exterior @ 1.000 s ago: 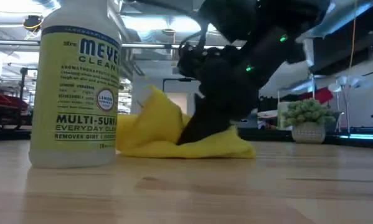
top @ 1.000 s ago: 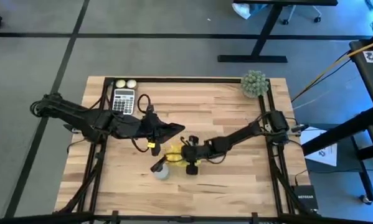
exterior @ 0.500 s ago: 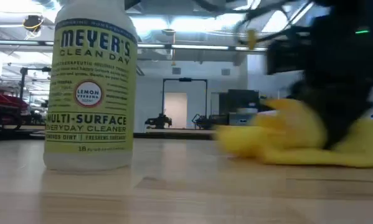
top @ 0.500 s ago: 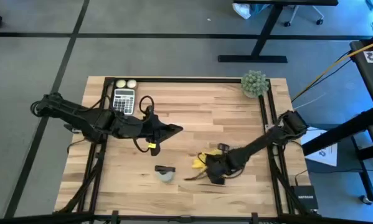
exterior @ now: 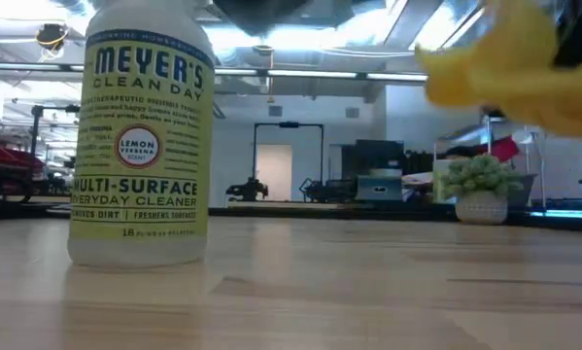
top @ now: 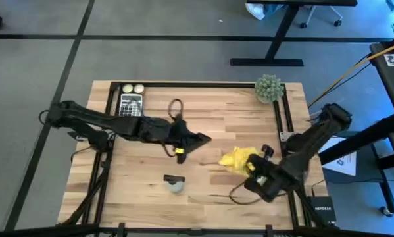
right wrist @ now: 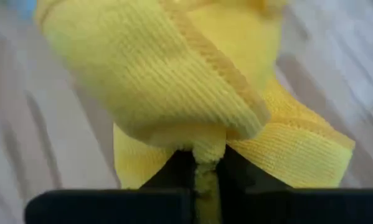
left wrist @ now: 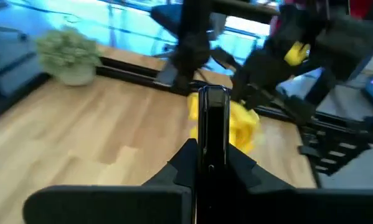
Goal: Apply microfiber cloth
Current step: Wipe the front of the black cellphone with yellow microfiber cloth
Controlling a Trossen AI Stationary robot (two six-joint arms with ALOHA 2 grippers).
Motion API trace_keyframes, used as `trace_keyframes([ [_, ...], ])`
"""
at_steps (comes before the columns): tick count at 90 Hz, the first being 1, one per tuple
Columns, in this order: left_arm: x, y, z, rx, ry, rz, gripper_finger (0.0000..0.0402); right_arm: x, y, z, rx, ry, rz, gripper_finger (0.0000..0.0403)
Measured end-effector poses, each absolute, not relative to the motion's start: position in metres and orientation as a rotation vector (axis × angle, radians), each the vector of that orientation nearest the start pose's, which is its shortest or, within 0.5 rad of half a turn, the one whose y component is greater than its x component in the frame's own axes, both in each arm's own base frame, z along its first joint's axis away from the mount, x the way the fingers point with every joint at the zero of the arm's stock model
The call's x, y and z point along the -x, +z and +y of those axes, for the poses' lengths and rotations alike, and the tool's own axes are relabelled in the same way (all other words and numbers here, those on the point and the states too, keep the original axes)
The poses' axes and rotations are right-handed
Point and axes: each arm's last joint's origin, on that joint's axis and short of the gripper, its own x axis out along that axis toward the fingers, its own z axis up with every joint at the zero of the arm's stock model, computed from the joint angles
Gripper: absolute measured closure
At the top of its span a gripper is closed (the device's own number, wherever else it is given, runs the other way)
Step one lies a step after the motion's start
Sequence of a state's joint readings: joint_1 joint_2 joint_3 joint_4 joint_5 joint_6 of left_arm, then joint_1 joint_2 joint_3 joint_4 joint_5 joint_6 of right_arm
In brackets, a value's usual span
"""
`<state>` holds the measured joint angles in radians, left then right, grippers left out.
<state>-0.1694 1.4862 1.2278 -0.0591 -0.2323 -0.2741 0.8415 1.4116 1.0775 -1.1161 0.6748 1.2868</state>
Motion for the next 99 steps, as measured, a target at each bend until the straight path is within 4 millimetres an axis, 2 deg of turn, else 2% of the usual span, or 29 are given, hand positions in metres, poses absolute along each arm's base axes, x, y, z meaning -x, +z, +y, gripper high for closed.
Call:
trace_keyframes([
  [18, -0.389, 0.292, -0.041, 0.294, 0.007, 0.206, 0.0386, -0.154, 0.253, 0.181, -0.210, -0.498, 0.774, 0.0393],
  [34, -0.414, 0.246, -0.032, 0.262, -0.013, 0.278, 0.0386, -0.132, 0.255, 0.191, -0.269, -0.504, 0.644, 0.0393],
  [46, -0.422, 0.220, -0.031, 0.098, 0.017, 0.334, 0.0386, -0.120, 0.255, 0.195, -0.289, -0.501, 0.617, 0.0393],
  [58, -0.426, 0.204, -0.029, -0.033, 0.103, 0.384, 0.0386, -0.117, 0.251, 0.197, -0.302, -0.517, 0.607, 0.0393],
  [81, -0.429, 0.190, -0.018, -0.072, 0.135, 0.422, 0.0386, -0.119, 0.236, 0.199, -0.285, -0.559, 0.618, 0.0393],
  [99, -0.431, 0.176, -0.024, -0.113, 0.091, 0.464, 0.0386, -0.116, 0.216, 0.194, -0.320, -0.593, 0.614, 0.0393],
])
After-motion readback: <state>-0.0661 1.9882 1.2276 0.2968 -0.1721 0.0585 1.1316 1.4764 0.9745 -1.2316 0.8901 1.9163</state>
